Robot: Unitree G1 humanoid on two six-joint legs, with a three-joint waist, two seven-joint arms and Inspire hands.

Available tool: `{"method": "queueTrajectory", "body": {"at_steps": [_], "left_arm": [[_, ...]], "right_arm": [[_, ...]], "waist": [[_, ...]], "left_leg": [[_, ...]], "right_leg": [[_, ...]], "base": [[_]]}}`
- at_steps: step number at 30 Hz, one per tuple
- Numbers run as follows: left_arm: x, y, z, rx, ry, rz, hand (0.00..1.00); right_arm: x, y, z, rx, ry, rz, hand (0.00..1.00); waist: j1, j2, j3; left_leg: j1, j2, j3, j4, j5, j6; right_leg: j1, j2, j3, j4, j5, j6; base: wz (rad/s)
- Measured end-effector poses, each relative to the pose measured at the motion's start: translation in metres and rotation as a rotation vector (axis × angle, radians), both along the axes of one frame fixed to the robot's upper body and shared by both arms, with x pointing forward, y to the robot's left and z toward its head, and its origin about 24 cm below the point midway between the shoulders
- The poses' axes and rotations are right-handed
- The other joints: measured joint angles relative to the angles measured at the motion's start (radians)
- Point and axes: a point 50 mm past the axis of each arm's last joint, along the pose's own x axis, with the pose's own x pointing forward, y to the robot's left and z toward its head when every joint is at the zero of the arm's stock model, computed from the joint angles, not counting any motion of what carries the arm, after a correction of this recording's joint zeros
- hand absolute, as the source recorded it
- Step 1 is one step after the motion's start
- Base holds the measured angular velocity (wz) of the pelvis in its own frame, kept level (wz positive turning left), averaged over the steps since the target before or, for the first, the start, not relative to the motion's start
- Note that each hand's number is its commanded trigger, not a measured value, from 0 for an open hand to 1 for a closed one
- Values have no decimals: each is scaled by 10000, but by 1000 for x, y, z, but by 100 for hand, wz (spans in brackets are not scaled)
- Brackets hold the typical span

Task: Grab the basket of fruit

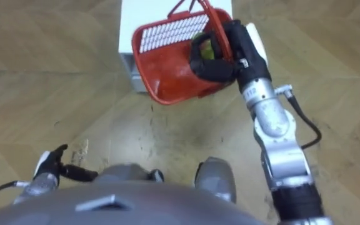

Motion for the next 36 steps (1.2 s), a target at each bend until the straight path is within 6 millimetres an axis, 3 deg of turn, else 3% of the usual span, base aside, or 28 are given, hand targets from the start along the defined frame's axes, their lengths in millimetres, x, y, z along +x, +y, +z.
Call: {"method": "queueTrajectory", "body": {"at_steps": [1,2,5,8,12,16,18,19,20,21,23,24,26,30,36], "left_arm": [[-4,-2,-1,-44,90,27,0],[-5,-3,-2,-79,134,41,0],[-15,-5,-4,-113,416,120,0],[-25,1,-4,72,643,280,0],[-35,2,-5,176,1034,174,0],[-35,1,-6,231,1174,96,0],[-35,1,-6,240,1174,71,0],[-30,2,-5,280,1083,-46,0],[-17,-2,-4,241,793,-369,0],[-8,-4,-3,374,614,-820,0],[-13,-6,-5,423,853,-1048,0],[-19,-7,-6,455,1102,-1123,0],[-24,-6,-7,486,1301,-1084,0],[-26,-9,-9,493,1382,-992,0],[-37,-14,-11,365,1743,-894,0]], "right_arm": [[0,2,-1,12,15,-6,100],[0,2,-1,33,-1,-89,100],[2,3,1,65,-80,-184,100],[6,4,5,76,-275,-149,100],[17,8,14,143,-777,-201,100],[20,9,15,143,-877,-376,100],[20,10,11,157,-719,-510,100],[20,9,5,271,-489,-716,100],[21,2,0,216,-310,-1114,100],[22,-4,-5,-49,-73,-1407,100],[22,0,-7,-73,60,-1292,100],[22,2,-7,-68,46,-1202,100],[25,2,-4,-66,-200,-1257,100],[31,-4,-3,-100,-388,-1892,100],[30,-7,-10,-42,-64,-2166,100]], "waist": [[-10,8,-14],[-13,-57,-49],[157,173,-101],[231,152,-123],[236,109,-141],[206,77,-159],[166,-39,-112],[146,-453,19],[154,-394,-39],[451,-524,-120],[737,-529,-79],[880,-455,-46],[997,-386,-40],[909,21,-44],[906,44,-43]], "left_leg": [[182,-39,-127,-178,-12,-29],[345,-85,-234,-258,-46,-90],[791,98,-335,-719,32,-250],[1179,213,-416,-1274,150,-434],[1249,361,-475,-1471,156,-446],[1267,384,-425,-1451,226,-567],[938,354,-220,-668,204,-790],[60,309,44,32,-57,-1291],[-890,629,-37,-725,277,-1346],[-1343,733,598,-455,989,-716],[-1343,720,753,-545,1005,-697],[-1292,722,619,-550,1004,-695],[-1266,687,332,-643,1000,-701],[-1173,630,292,-1068,1012,-719],[-1133,636,253,-1161,1042,-765]], "right_leg": [[190,202,48,-1395,204,-172],[343,407,121,-2311,992,-268],[970,690,-10,-3020,1086,-322],[1439,823,-96,-3590,1096,-340],[1819,1062,-222,-4334,1224,-413],[2079,1041,-181,-4630,1270,-452],[2321,882,189,-4904,1368,-454],[2442,553,1167,-5130,1412,-406],[2148,520,1429,-5002,1378,-301],[1712,387,1412,-4740,1163,78],[1568,388,746,-4747,1220,145],[1542,475,452,-4793,1302,49],[1445,567,272,-5009,1527,-16],[1451,552,-42,-5041,1520,17],[1408,549,-392,-4877,1417,-58]], "base": [[30],[35],[9],[8],[6],[15],[39],[82],[79],[47],[-16],[-32],[-33],[-8],[1]]}}
